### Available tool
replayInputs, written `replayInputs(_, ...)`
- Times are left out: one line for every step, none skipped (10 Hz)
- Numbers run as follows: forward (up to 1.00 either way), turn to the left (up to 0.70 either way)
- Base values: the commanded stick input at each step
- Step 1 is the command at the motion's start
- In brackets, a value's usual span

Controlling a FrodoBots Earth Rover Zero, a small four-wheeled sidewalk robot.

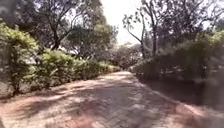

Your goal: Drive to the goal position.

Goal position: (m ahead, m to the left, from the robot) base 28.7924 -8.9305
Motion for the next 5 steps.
replayInputs(0.50,0.00)
replayInputs(0.50,0.00)
replayInputs(0.50,0.00)
replayInputs(0.50,0.00)
replayInputs(0.50,0.00)
